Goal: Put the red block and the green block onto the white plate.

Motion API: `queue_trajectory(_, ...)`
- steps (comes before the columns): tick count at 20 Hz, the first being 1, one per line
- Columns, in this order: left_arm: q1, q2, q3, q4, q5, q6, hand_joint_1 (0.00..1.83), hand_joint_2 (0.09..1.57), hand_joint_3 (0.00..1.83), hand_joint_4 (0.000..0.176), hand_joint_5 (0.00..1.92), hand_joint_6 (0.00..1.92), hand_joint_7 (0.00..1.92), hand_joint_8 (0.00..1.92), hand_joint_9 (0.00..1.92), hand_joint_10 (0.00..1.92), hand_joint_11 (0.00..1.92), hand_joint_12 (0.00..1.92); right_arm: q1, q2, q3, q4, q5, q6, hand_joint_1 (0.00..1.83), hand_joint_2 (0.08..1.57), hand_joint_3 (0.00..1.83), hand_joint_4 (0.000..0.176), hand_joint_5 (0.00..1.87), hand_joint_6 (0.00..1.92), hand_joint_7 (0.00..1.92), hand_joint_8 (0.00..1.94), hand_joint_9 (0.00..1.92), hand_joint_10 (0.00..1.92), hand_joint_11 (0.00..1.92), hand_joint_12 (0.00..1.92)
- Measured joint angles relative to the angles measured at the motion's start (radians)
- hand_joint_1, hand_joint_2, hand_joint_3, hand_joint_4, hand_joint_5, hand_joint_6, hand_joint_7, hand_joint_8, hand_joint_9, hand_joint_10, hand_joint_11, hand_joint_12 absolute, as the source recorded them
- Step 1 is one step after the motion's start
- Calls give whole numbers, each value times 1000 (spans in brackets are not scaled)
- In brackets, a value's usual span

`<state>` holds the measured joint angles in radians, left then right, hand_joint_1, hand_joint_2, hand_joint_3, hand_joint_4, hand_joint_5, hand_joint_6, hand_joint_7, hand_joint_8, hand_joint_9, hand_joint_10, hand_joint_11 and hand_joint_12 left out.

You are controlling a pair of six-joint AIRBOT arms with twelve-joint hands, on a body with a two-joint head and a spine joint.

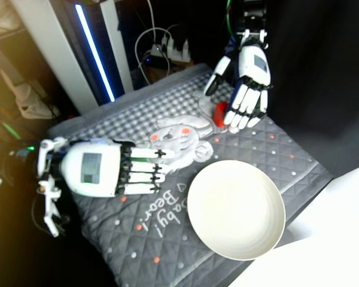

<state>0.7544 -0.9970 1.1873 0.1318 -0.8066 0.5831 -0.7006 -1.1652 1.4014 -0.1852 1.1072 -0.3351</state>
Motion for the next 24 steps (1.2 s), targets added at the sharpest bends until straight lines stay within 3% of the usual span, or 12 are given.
queue_trajectory(2,-5,-9,5,1,0,0,1067,1061,1,0,935,14,977,30,908,124,320,1344,5,-2,0,-2,1,4,1186,963,4,0,707,6,962,516,776,1023,563,1447)
queue_trajectory(3,-11,-18,11,2,3,0,1142,1100,0,0,1018,693,1060,21,990,149,491,1185,6,-2,1,-1,1,6,1333,1024,5,0,822,15,1080,756,844,1043,581,1465)
queue_trajectory(5,-22,-34,21,2,6,0,1239,1099,2,0,1022,767,1018,1036,1071,301,572,1307,6,-2,2,4,1,8,1240,1111,0,0,966,843,1018,1036,981,730,792,1269)
queue_trajectory(8,-50,-68,48,0,4,0,1182,1077,2,0,1071,811,811,1527,733,1751,641,1898,6,-3,9,9,3,10,1241,1108,2,0,936,945,1082,940,1236,385,1068,948)
queue_trajectory(11,-99,-97,77,0,3,4,1261,1099,0,0,1130,532,965,1240,906,1213,774,1561,9,-7,24,12,7,20,1377,1094,3,0,931,932,1034,832,1026,1087,985,886)
queue_trajectory(14,-159,-98,89,-1,-10,23,1281,1068,0,0,1297,205,1008,1164,949,1035,713,1439,56,-12,42,3,-13,27,1277,1103,0,0,980,749,1077,1048,1157,742,1001,1115)
queue_trajectory(17,-229,-108,109,6,-29,45,1384,1077,1,0,1106,547,1045,929,947,1188,778,1269,145,-42,80,-21,4,29,1273,1101,0,0,1012,669,1064,1105,1181,757,977,1222)
queue_trajectory(18,-259,-121,124,8,-27,53,1385,1081,0,0,1177,438,1029,961,894,1249,645,1309,173,-63,101,-27,4,30,1191,1102,2,0,1013,855,919,1398,992,1523,939,1777)
queue_trajectory(20,-317,-146,157,22,-20,55,1383,1081,2,0,1134,622,999,970,906,1194,695,1242,242,-113,151,-45,-17,31,1173,1100,1,0,1011,906,750,1698,925,1905,1052,1915)
queue_trajectory(22,-364,-189,201,29,-21,56,1385,1073,1,0,1099,743,1044,854,942,1122,728,1154,311,-174,220,-33,-37,32,1213,1170,15,0,848,1143,799,1386,646,1862,772,1920)
queue_trajectory(23,-382,-223,240,29,-10,56,1251,1059,0,18,1074,853,1144,698,1087,531,806,1192,341,-206,262,-24,-61,32,1156,1129,0,0,957,997,830,1885,984,1919,1089,1921)
queue_trajectory(24,-395,-248,275,28,10,57,1248,1064,0,0,1053,820,1148,764,1141,403,812,1184,361,-228,291,-21,-87,32,1161,1109,0,0,998,935,990,1282,1041,1520,1013,1754)
